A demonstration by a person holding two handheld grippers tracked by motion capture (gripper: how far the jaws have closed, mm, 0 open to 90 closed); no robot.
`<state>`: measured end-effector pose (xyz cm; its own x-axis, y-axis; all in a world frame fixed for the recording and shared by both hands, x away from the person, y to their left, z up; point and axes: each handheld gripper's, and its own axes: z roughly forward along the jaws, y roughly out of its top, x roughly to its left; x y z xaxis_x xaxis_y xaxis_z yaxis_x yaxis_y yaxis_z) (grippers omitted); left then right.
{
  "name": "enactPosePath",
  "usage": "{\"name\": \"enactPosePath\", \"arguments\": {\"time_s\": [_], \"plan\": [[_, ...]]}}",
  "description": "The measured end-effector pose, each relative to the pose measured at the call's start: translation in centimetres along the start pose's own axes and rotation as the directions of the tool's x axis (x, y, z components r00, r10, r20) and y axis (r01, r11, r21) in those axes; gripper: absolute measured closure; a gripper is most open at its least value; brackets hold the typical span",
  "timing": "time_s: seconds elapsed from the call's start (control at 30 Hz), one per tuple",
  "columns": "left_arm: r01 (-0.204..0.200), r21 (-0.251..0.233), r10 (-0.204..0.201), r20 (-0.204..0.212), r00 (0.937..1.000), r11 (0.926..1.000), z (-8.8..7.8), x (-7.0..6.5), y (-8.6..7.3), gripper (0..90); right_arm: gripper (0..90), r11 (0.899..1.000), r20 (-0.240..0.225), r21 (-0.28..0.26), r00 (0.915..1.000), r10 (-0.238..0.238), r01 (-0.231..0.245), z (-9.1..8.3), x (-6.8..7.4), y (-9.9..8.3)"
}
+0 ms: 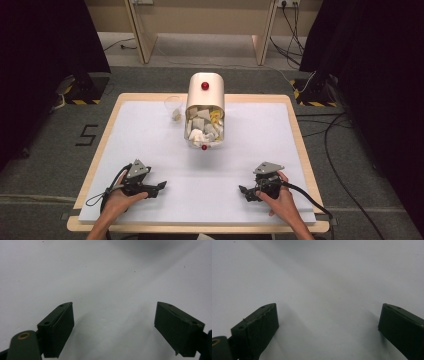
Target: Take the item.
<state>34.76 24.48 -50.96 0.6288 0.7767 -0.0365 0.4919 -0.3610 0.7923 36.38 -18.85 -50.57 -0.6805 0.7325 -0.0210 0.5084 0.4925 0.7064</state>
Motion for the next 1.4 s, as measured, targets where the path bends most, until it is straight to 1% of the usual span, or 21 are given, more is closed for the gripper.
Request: {"name": "enactPosePath", "arguments": {"time_s": [0.1,0.2,0.33,0.37,0.57,0.7,0.73,0.87,0.9,0.97,1.07,1.13,1.17,1.2,1.27,1.3,1.4], "plan": [[-0.004,-0.004,0.004,-0.007,1.0000,1.0000,-0.2,-0.1,-0.1,15.5,3.2,1.000,0.000,0.000,1.0000,0.000,0.000,0.0,0.0,0.0],[-0.011,-0.019,0.011,-0.027,0.9996,0.9998,-0.5,-0.4,-0.4,15.5,3.2,1.000,0.000,0.000,1.0000,0.000,0.000,0.0,0.0,0.0],[-0.013,-0.032,0.012,-0.042,0.9991,0.9994,-0.8,-0.6,-0.6,15.6,3.2,1.000,0.000,0.000,1.0000,0.000,0.000,0.0,0.0,0.0],[-0.013,-0.038,0.011,-0.051,0.9987,0.9992,-1.0,-0.6,-0.7,15.6,3.2,1.000,0.000,0.000,1.0000,0.000,0.000,0.0,0.0,0.0],[-0.004,-0.058,0.000,-0.072,0.9974,0.9983,-1.5,-0.8,-1.1,15.4,3.2,1.000,0.000,0.000,1.0000,0.002,-0.002,0.0,0.0,0.0],[0.002,-0.059,-0.006,-0.068,0.9976,0.9982,-1.7,-0.7,-1.3,15.2,3.2,1.000,0.000,0.000,1.0000,0.003,-0.003,0.0,0.0,0.0],[0.002,-0.052,-0.006,-0.070,0.9975,0.9986,-1.8,-0.7,-1.3,15.2,3.3,1.000,0.000,0.000,1.0000,0.003,-0.003,0.0,0.0,0.0],[-0.036,-0.020,0.034,-0.071,0.9969,0.9992,-2.1,-1.1,-1.6,15.2,3.3,1.000,0.000,0.000,1.0000,0.003,-0.003,0.0,0.0,0.0],[-0.036,-0.020,0.034,-0.071,0.9969,0.9992,-2.1,-1.1,-1.6,15.2,3.3,1.000,0.000,0.000,1.0000,0.003,-0.003,0.0,0.0,0.0],[-0.037,0.024,0.039,-0.068,0.9969,0.9990,-2.2,-1.3,-2.0,15.2,3.2,1.000,0.000,0.001,1.0000,0.003,-0.003,0.0,0.0,0.0],[-0.037,0.036,0.039,-0.065,0.9971,0.9987,-2.5,-1.4,-2.2,15.4,3.2,1.000,0.000,0.000,1.0000,0.003,-0.003,0.0,0.0,0.0],[-0.022,0.035,0.024,-0.059,0.9980,0.9991,-2.5,-1.4,-2.4,15.5,3.3,1.000,0.000,0.000,1.0000,0.003,-0.003,0.0,0.0,0.0],[-0.005,0.038,0.007,-0.052,0.9986,0.9993,-2.6,-1.3,-2.5,15.7,3.2,1.000,0.000,0.000,1.0000,0.003,-0.003,0.0,0.0,0.0],[0.018,0.028,-0.017,-0.042,0.9990,0.9994,-2.6,-1.2,-2.7,15.9,3.3,1.000,0.000,0.000,1.0000,0.003,-0.003,0.0,0.0,0.0],[0.016,0.016,-0.015,-0.034,0.9993,0.9997,-2.7,-1.2,-2.9,15.3,3.3,1.000,0.000,0.000,1.0000,0.002,-0.002,0.0,0.0,0.0],[0.012,0.012,-0.011,-0.036,0.9993,0.9999,-2.8,-1.2,-3.0,15.3,3.3,1.000,0.000,0.000,1.0000,0.002,-0.002,0.0,0.0,0.0],[0.017,-0.007,-0.017,-0.039,0.9991,0.9998,-2.8,-1.3,-3.3,15.4,3.3,1.000,0.000,0.000,1.0000,0.002,-0.002,0.0,0.0,0.0]]}}
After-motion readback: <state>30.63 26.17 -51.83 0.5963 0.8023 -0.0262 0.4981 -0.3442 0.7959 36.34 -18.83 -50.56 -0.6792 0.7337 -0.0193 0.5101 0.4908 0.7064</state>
